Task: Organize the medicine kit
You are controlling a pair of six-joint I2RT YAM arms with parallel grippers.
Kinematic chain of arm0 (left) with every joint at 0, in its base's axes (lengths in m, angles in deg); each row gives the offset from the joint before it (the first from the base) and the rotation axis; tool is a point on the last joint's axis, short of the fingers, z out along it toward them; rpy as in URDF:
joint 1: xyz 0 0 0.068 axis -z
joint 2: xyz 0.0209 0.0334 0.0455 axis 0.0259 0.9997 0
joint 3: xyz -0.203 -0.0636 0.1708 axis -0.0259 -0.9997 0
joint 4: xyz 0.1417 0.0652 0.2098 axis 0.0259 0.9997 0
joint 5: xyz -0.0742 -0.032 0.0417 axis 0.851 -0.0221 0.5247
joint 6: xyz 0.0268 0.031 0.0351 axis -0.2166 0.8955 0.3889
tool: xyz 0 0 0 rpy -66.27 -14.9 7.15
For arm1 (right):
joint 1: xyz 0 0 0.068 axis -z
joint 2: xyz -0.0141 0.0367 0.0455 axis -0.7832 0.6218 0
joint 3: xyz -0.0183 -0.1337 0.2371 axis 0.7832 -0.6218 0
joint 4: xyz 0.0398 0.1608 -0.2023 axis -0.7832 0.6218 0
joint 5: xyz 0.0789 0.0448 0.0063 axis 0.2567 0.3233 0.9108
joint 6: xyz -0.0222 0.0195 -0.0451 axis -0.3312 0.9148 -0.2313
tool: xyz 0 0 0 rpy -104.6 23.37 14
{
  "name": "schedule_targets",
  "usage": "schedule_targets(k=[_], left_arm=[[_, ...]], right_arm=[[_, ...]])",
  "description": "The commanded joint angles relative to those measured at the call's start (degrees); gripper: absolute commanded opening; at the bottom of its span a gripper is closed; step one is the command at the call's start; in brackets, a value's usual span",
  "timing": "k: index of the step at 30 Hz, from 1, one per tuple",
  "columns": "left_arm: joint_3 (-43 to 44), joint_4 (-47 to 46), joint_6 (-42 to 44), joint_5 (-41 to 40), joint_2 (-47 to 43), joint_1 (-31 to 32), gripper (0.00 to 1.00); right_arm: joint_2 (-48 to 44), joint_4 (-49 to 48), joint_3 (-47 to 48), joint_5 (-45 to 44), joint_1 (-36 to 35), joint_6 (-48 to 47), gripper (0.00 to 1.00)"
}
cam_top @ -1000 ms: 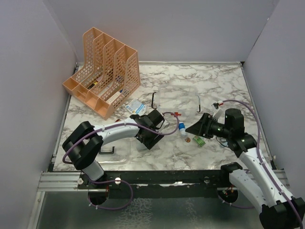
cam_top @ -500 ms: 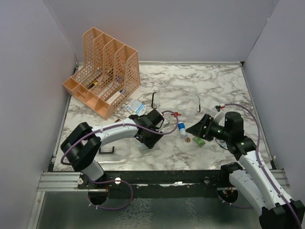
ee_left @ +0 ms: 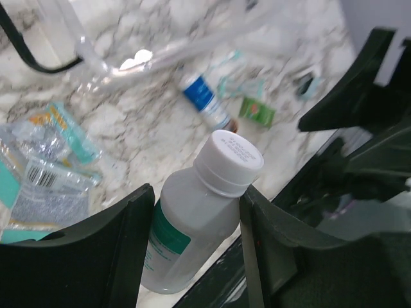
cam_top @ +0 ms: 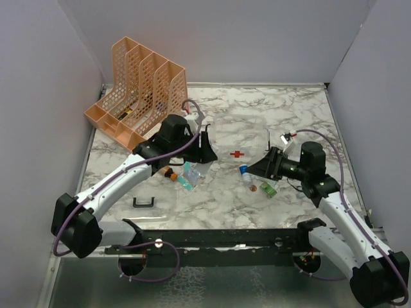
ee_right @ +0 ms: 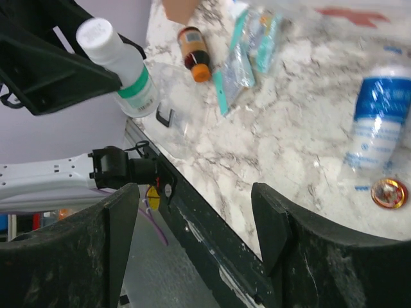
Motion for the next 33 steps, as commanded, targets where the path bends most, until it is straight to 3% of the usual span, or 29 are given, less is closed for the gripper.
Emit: schedule_targets(k=[1,8,15,23,28,33], left_arm=[[5.0,-9.2,-14.7,5.3,-3.9,-2.8,0.51],[8.5,-15.7,-28.4,4.1,-5.6,-4.1,0.50],[1.8,-30.9,-42.5,4.4,-8.8,-4.2,0.50],[0.3,-33.2,-45.7,3.1,-9.5,-4.3,0.50],[-0.1,-31.7,-45.4,3.4,-9.7,-4.4,0.50],[0.2,-28.8,-43.8,3.3,-10.4,-4.9,0.50]], right_arm=[[1.5,-8.5,6.8,2.9,-2.1,-2.2,0.72],[6.7,-14.6,16.0,-3.8,-11.1,-4.5,0.76],[12.2,-22.6,22.3,-6.3,-16.5,-1.9,0.81],[17.4,-23.4,25.3,-9.4,-21.0,0.1,0.80],[20.4,-21.3,27.2,-10.4,-22.9,1.3,0.70],[19.4,-20.8,26.9,-13.8,-23.1,0.6,0.69]])
